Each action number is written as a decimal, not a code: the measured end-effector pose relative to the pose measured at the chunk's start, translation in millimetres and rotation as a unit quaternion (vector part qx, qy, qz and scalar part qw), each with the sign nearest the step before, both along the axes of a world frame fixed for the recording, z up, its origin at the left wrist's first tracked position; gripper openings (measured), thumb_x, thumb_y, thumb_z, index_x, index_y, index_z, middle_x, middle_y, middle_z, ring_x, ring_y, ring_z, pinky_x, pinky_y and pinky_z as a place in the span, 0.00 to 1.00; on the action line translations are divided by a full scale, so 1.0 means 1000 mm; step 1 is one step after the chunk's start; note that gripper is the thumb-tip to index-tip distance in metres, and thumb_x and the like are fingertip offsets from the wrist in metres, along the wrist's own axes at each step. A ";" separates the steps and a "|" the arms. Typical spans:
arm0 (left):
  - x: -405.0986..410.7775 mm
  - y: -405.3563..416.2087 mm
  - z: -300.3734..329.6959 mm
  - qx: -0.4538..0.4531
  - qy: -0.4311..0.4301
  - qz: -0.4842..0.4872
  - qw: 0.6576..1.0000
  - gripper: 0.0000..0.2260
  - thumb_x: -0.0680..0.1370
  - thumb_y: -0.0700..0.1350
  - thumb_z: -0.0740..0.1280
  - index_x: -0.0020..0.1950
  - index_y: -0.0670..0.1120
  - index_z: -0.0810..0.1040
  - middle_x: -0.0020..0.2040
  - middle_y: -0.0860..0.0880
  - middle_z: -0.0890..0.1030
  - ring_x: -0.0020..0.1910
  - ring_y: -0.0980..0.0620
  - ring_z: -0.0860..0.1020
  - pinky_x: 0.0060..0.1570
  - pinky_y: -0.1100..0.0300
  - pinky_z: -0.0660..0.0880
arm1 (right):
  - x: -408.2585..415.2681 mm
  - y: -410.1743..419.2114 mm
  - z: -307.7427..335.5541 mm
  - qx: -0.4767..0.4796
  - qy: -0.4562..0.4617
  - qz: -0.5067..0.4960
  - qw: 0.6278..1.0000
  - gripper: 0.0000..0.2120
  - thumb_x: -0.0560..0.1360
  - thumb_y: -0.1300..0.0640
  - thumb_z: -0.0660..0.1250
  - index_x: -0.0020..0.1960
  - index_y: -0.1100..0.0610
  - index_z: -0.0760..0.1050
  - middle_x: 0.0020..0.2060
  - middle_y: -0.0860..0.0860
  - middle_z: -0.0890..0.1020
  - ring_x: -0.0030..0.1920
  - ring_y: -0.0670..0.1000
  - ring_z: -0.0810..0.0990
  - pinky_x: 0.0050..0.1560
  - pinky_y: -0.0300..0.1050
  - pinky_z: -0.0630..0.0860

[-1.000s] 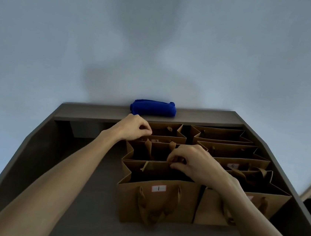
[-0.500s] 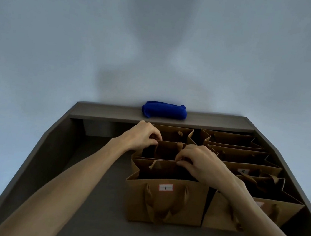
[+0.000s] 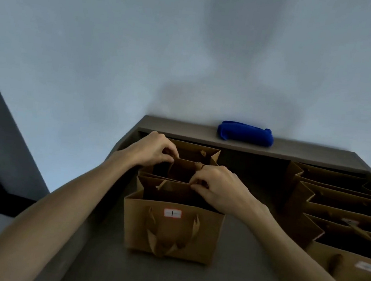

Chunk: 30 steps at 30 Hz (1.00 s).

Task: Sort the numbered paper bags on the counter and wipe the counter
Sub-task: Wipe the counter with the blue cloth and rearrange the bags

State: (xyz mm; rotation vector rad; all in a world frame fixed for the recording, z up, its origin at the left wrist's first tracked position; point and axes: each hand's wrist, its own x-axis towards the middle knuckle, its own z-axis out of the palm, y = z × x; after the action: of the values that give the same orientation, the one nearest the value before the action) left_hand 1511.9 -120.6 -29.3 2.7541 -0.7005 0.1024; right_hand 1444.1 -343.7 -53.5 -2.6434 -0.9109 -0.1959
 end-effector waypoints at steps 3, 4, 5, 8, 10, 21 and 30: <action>0.002 0.029 -0.002 -0.001 -0.003 0.035 0.999 0.09 0.76 0.44 0.70 0.56 0.50 0.83 0.56 0.52 0.83 0.54 0.56 0.78 0.51 0.64 0.71 | 0.009 0.032 -0.003 0.003 -0.005 0.019 1.000 0.09 0.80 0.51 0.62 0.58 0.49 0.77 0.58 0.46 0.77 0.55 0.44 0.77 0.54 0.42 0.77; 0.002 0.037 -0.003 -0.005 -0.004 0.045 0.999 0.09 0.76 0.44 0.70 0.56 0.50 0.83 0.56 0.52 0.83 0.54 0.55 0.78 0.51 0.64 0.71 | 0.012 0.041 -0.004 0.003 -0.007 0.023 1.000 0.09 0.80 0.51 0.62 0.58 0.49 0.77 0.58 0.47 0.77 0.56 0.45 0.77 0.54 0.43 0.77; 0.003 0.044 -0.004 -0.010 -0.005 0.053 0.999 0.09 0.76 0.44 0.70 0.56 0.50 0.83 0.57 0.51 0.83 0.55 0.55 0.78 0.51 0.64 0.71 | 0.015 0.049 -0.004 0.003 -0.008 0.025 1.000 0.09 0.80 0.52 0.62 0.58 0.49 0.77 0.58 0.47 0.77 0.56 0.45 0.77 0.54 0.43 0.77; 0.005 0.059 -0.007 -0.024 -0.013 0.066 0.997 0.09 0.76 0.43 0.71 0.55 0.50 0.83 0.56 0.51 0.83 0.55 0.54 0.79 0.52 0.64 0.71 | 0.021 0.066 -0.005 0.001 -0.007 0.032 0.999 0.10 0.80 0.52 0.62 0.59 0.50 0.77 0.58 0.48 0.77 0.55 0.46 0.77 0.54 0.45 0.78; 0.006 0.066 -0.009 -0.028 -0.014 0.070 0.997 0.09 0.76 0.43 0.71 0.55 0.49 0.84 0.56 0.50 0.83 0.55 0.54 0.79 0.52 0.64 0.71 | 0.023 0.073 -0.007 -0.001 -0.003 0.036 0.999 0.10 0.80 0.53 0.62 0.59 0.51 0.77 0.58 0.49 0.77 0.56 0.47 0.77 0.55 0.45 0.78; 0.015 0.073 -0.026 -0.025 -0.003 0.059 0.998 0.10 0.78 0.42 0.68 0.59 0.49 0.81 0.58 0.49 0.81 0.57 0.51 0.78 0.55 0.61 0.72 | 0.035 0.085 -0.015 0.012 0.016 0.004 1.000 0.10 0.79 0.54 0.63 0.60 0.52 0.77 0.58 0.48 0.77 0.56 0.46 0.77 0.56 0.44 0.78; -0.001 0.058 -0.023 -0.119 -0.068 0.018 0.990 0.10 0.78 0.48 0.68 0.58 0.51 0.80 0.57 0.51 0.80 0.55 0.56 0.76 0.50 0.67 0.71 | 0.008 0.045 -0.007 0.079 -0.022 -0.001 0.997 0.09 0.79 0.53 0.64 0.58 0.50 0.77 0.55 0.42 0.76 0.52 0.38 0.75 0.50 0.31 0.73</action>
State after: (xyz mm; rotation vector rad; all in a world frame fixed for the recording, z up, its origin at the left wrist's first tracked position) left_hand 1510.8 -62.1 -51.9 2.5473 -0.6291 0.3611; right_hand 1452.2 -299.1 -60.4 -2.5042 -0.8697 -0.3148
